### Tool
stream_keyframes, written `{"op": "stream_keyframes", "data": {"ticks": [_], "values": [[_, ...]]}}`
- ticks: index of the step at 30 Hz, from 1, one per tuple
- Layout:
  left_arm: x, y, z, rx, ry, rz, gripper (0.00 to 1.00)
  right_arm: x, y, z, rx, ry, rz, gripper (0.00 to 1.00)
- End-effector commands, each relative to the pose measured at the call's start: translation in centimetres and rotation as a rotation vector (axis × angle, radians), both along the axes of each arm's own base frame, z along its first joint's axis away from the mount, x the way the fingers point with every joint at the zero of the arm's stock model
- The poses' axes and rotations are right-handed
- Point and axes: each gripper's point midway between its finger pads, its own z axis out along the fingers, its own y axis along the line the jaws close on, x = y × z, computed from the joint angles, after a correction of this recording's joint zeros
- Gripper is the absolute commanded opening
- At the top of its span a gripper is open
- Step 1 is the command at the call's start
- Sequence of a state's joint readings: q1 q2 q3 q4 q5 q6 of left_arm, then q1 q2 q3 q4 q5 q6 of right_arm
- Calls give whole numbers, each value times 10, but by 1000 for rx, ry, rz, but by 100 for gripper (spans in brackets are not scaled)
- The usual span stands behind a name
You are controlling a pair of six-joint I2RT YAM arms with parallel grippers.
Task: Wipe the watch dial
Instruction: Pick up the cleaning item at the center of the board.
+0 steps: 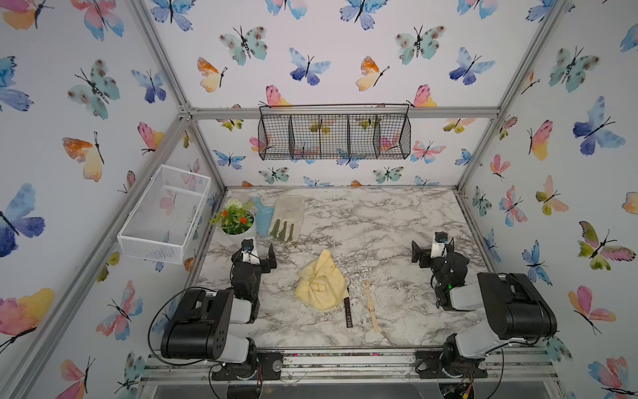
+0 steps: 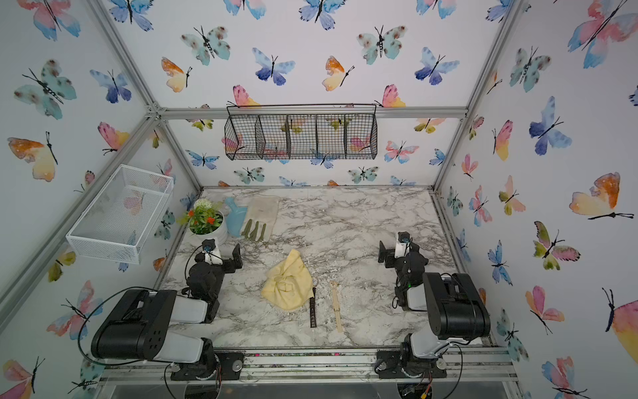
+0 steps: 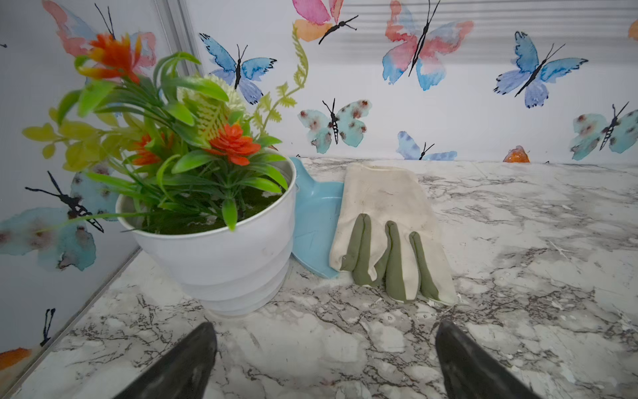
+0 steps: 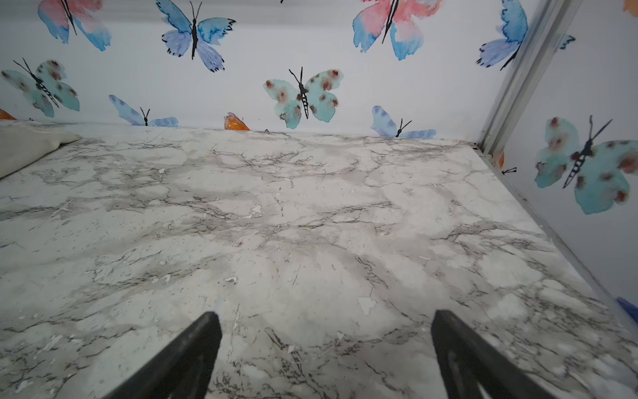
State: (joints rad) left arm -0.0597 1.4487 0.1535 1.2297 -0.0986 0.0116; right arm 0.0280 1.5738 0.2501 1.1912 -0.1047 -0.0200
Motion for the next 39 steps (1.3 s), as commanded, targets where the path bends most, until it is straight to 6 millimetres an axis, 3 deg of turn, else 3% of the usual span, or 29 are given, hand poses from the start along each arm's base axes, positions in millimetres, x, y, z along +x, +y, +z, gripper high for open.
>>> {"op": "stream_keyframes", "data": {"ticks": [1, 33, 36, 39], "values": [[2, 0, 5, 0, -20, -7, 98, 3, 0, 2, -2, -8, -10, 98], [3, -2, 5, -3, -20, -14, 98, 4, 0, 1, -1, 0, -9, 98], [4, 6, 9, -3, -25, 29, 98, 11, -4, 5, -1, 6, -39, 99], [9, 7, 24, 0, -1, 43, 98, 35, -2, 2, 4, 211, -66, 98]]}}
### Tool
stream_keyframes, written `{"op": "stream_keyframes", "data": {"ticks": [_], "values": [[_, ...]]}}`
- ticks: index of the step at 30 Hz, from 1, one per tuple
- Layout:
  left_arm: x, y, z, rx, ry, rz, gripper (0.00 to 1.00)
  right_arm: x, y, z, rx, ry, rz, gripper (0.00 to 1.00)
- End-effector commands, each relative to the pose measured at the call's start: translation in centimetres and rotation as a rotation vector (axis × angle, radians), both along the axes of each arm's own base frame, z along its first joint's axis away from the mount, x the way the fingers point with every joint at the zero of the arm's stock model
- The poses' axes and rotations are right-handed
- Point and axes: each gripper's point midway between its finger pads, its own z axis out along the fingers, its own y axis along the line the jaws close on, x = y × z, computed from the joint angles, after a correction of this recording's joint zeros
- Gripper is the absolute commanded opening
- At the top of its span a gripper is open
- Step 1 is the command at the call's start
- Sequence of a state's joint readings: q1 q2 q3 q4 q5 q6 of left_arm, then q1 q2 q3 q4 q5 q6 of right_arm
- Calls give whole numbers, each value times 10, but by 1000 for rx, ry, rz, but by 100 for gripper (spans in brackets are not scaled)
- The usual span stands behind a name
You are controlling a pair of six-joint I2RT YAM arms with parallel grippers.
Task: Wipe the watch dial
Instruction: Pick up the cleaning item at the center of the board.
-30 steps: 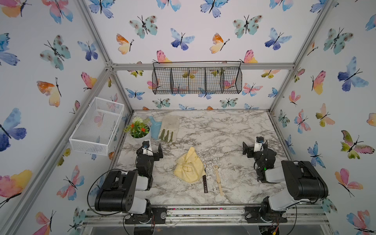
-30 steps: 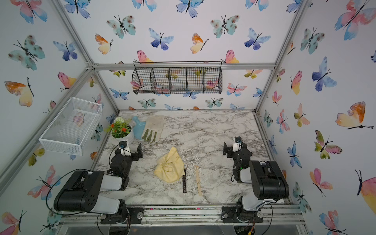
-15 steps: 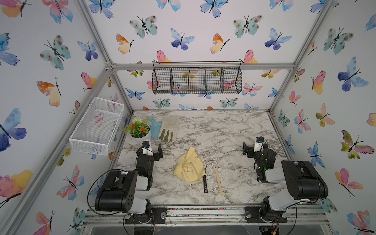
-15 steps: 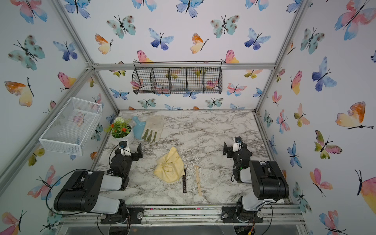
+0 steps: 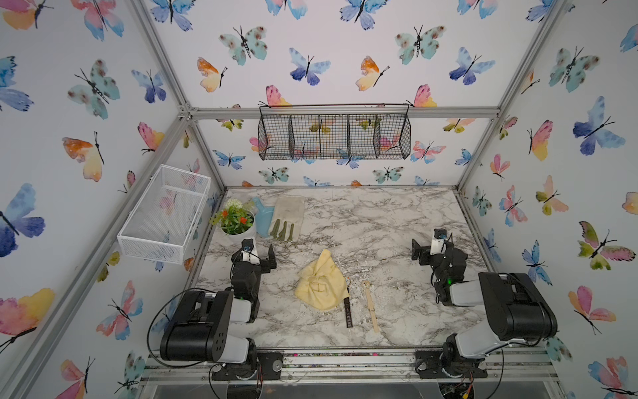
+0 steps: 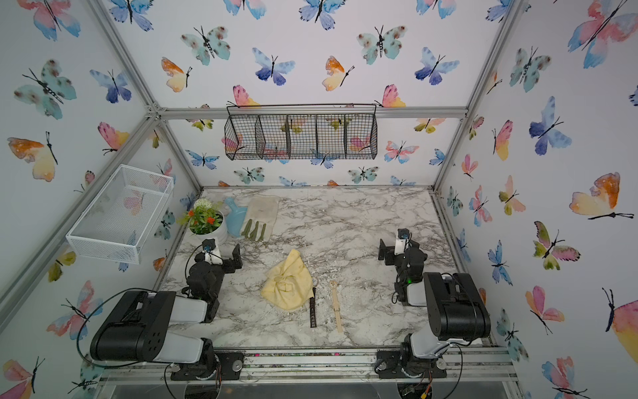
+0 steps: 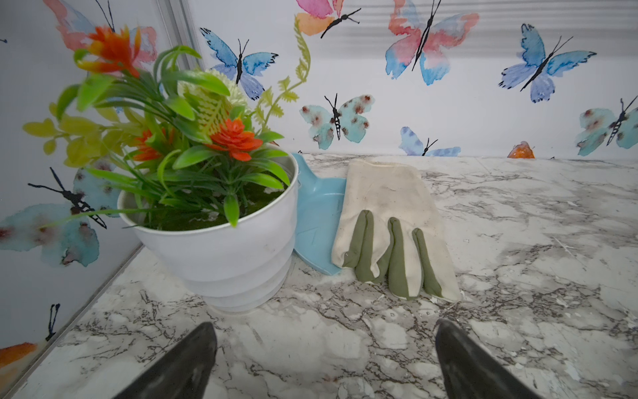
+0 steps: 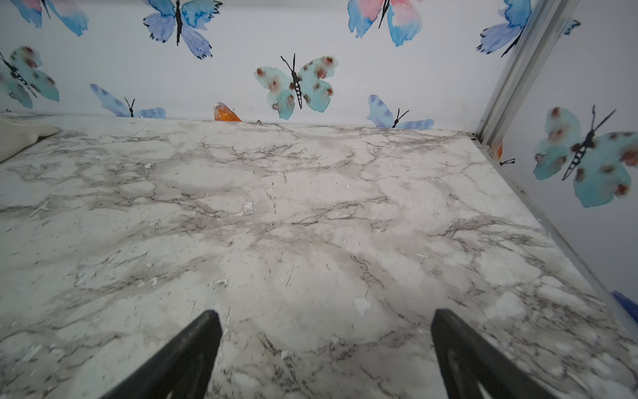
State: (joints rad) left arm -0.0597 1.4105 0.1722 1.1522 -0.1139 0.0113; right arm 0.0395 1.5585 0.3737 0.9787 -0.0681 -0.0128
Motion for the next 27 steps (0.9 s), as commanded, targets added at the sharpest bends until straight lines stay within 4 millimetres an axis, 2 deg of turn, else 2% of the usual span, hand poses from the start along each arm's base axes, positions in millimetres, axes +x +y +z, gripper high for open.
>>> {"op": "stream_keyframes", "data": {"ticks": [1, 4, 7, 10, 15, 18, 22, 24, 27], "values": [[10, 3, 28, -3, -2, 28, 98, 23, 0, 4, 61, 216, -63, 99], [13, 9, 41, -127, 74, 103, 98, 33, 26, 15, 126, 359, 12, 98], [11, -1, 43, -235, 178, 90, 98, 21, 66, 29, 100, 372, 96, 98], [8, -16, 36, -342, 256, 43, 98, -1, 120, 39, 112, 395, 207, 99], [-5, -30, 7, -465, 434, 49, 98, -46, 227, 43, 125, 447, 418, 98], [-16, -27, -9, -496, 508, 98, 98, -74, 293, 35, 91, 491, 535, 98], [-26, -26, -16, -504, 530, 109, 98, -104, 368, 8, 36, 568, 648, 98], [-30, -24, -16, -507, 521, 115, 98, -115, 397, -12, -23, 597, 668, 98], [-34, -23, -11, -505, 502, 117, 98, -124, 423, -38, -79, 644, 680, 98]]}}
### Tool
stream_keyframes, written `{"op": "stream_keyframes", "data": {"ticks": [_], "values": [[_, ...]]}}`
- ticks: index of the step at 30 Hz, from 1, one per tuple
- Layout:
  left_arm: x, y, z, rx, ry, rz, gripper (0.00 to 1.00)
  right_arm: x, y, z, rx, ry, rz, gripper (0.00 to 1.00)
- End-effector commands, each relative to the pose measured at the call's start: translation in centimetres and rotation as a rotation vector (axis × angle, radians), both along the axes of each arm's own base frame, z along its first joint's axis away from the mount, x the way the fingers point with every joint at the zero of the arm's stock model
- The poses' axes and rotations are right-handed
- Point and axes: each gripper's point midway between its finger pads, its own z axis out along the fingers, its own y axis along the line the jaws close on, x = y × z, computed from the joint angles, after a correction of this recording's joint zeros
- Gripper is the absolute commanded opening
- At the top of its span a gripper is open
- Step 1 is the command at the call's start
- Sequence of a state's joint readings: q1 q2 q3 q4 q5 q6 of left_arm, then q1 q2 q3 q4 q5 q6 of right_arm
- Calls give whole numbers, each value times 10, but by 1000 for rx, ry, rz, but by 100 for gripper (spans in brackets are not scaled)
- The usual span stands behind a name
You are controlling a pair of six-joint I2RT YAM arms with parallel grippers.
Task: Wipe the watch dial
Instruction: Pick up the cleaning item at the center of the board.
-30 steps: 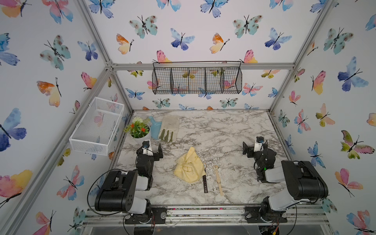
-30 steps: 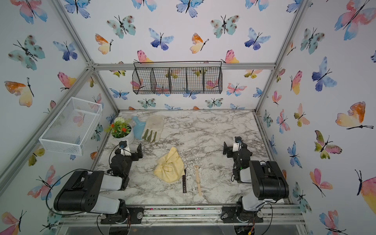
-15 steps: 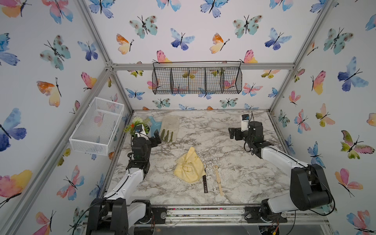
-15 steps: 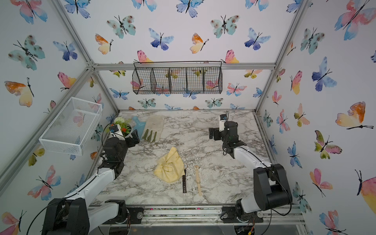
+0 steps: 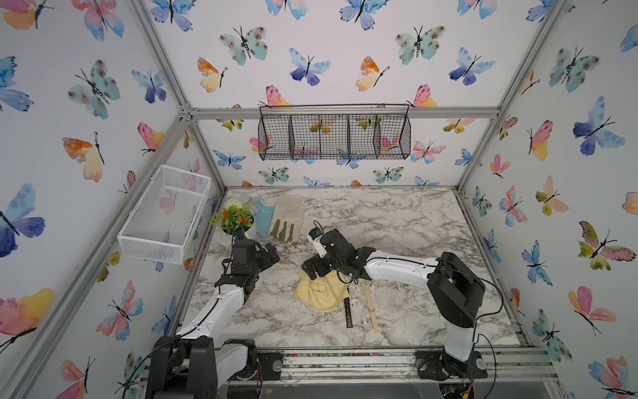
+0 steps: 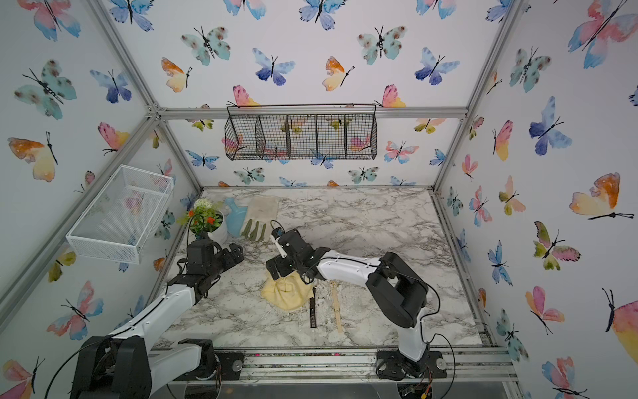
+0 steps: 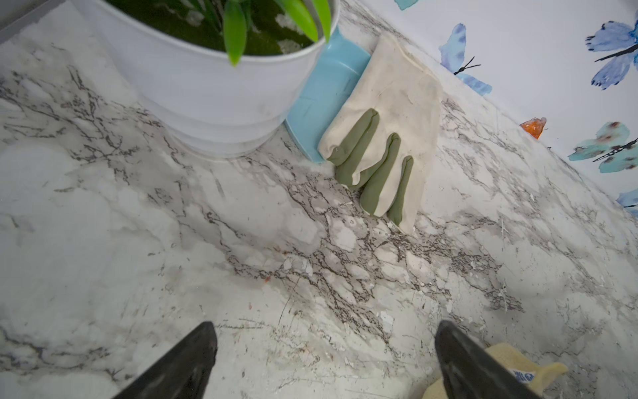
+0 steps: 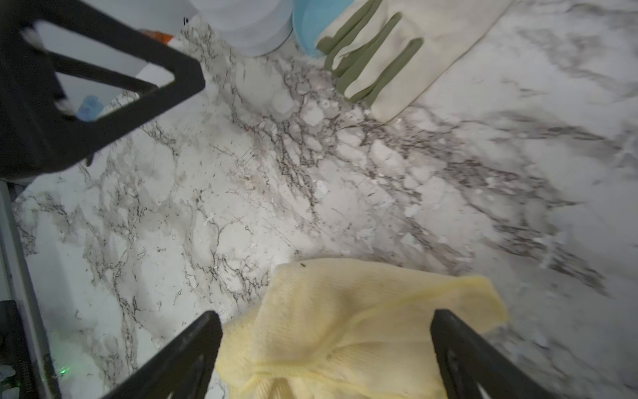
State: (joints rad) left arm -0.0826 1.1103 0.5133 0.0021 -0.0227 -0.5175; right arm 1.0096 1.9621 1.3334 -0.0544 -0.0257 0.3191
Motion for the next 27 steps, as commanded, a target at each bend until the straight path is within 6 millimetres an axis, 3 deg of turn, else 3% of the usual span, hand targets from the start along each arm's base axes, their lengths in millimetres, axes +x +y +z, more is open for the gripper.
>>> {"op": "stream_keyframes", "data": {"ticks": [1, 5, 8, 11, 18, 23, 27], "values": [[-9, 0, 3, -15, 4, 10, 98, -6, 4, -35, -115, 60, -31, 99], [-13, 1, 7, -11, -1, 13, 98, -9, 13, -54, -122, 80, -39, 98], [-15, 1, 7, -14, -5, 10, 98, -7, 12, -63, -138, 77, -55, 92], [-15, 0, 5, -20, -1, 10, 98, -7, 6, -75, -184, 75, -69, 81], [-15, 1, -2, -17, 15, 12, 98, -11, 0, -88, -240, 54, -59, 44], [-16, -5, -2, -31, 16, -13, 98, -10, 1, -74, -219, 24, -59, 29], [-14, -18, 1, -66, 14, -70, 98, -2, -1, -32, -160, -62, -74, 25]]}}
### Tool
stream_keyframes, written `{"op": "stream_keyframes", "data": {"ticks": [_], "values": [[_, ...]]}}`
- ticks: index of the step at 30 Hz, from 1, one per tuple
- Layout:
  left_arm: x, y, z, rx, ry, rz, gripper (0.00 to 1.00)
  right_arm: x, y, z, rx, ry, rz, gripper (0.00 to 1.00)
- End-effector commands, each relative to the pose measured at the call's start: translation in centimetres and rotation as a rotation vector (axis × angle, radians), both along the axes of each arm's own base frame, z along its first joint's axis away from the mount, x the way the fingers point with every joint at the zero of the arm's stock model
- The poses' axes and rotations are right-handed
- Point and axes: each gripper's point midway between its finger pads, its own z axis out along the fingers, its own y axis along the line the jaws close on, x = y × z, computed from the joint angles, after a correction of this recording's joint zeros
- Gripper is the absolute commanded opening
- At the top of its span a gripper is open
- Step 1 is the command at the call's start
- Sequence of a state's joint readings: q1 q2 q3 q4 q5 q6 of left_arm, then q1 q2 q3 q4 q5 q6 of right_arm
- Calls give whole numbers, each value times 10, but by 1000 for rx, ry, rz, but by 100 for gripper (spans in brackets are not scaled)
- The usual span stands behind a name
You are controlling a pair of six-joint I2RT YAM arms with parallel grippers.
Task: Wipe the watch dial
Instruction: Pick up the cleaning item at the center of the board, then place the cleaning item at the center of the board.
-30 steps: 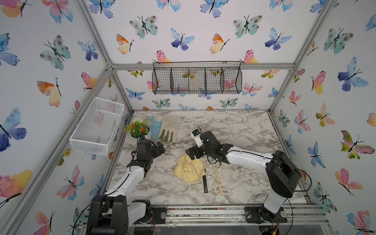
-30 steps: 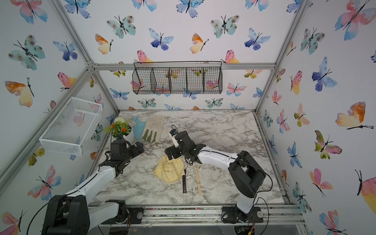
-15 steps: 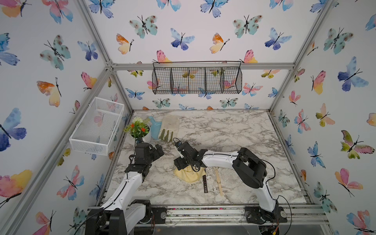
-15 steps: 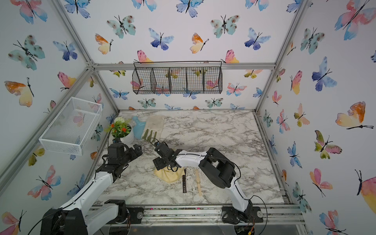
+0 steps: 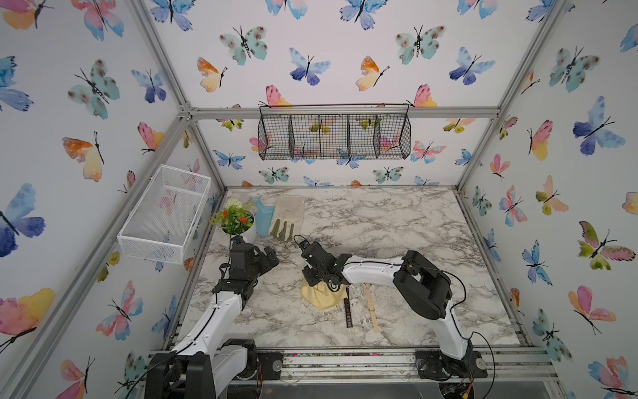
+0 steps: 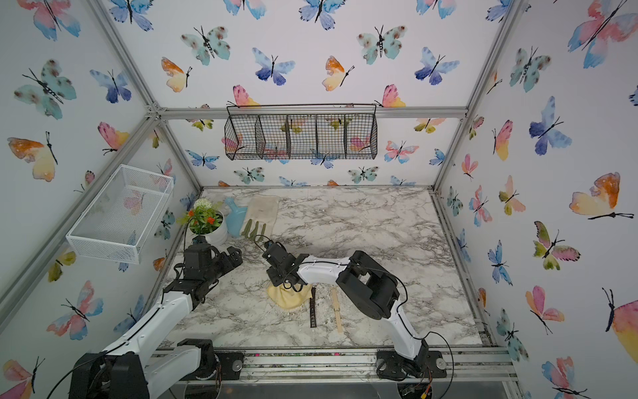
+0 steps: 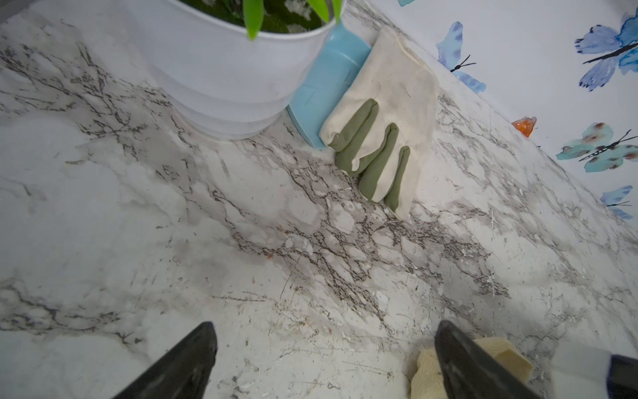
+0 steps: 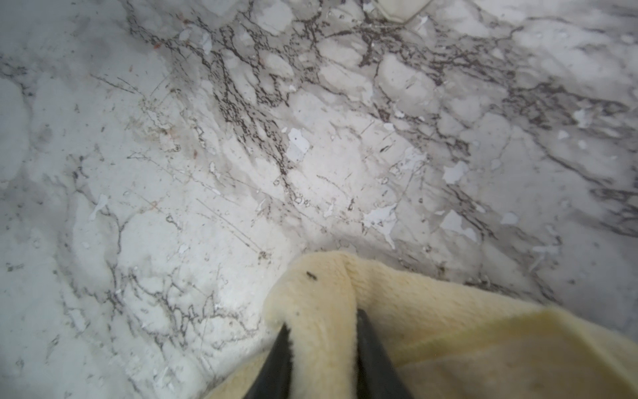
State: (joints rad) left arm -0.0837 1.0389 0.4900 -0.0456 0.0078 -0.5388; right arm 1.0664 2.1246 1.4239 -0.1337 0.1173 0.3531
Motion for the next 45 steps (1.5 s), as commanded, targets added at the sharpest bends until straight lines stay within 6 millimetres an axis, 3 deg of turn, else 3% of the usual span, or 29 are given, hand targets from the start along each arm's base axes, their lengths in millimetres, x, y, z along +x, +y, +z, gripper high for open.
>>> {"op": "stream_keyframes", "data": {"ticks": [1, 5, 9, 12, 18, 24, 29, 36, 41, 45], "values": [[-1, -17, -1, -36, 13, -73, 98, 4, -8, 44, 24, -97, -9, 25], [-3, -46, 4, -27, 20, -155, 99, 15, -29, 99, 32, -236, -56, 22], [-9, -83, 12, -10, 24, -240, 99, 23, -67, 141, -9, -356, -126, 22], [-17, -113, 16, -26, 26, -310, 100, 27, -100, 161, -40, -398, -181, 22], [-42, -181, 11, -37, 68, -469, 98, 38, -179, 177, -97, -408, -312, 22], [-70, -233, -8, -23, 124, -584, 93, 42, -255, 167, -223, -363, -441, 24], [-91, -255, -30, -12, 172, -636, 87, 41, -284, 144, -243, -303, -486, 25], [-114, -270, -64, 36, 254, -681, 77, 37, -281, 86, -260, -175, -455, 32], [-123, -273, -76, 54, 283, -689, 75, 36, -272, 56, -260, -108, -434, 40], [-128, -273, -83, 93, 302, -696, 75, 33, -269, 40, -259, -74, -426, 55]]}}
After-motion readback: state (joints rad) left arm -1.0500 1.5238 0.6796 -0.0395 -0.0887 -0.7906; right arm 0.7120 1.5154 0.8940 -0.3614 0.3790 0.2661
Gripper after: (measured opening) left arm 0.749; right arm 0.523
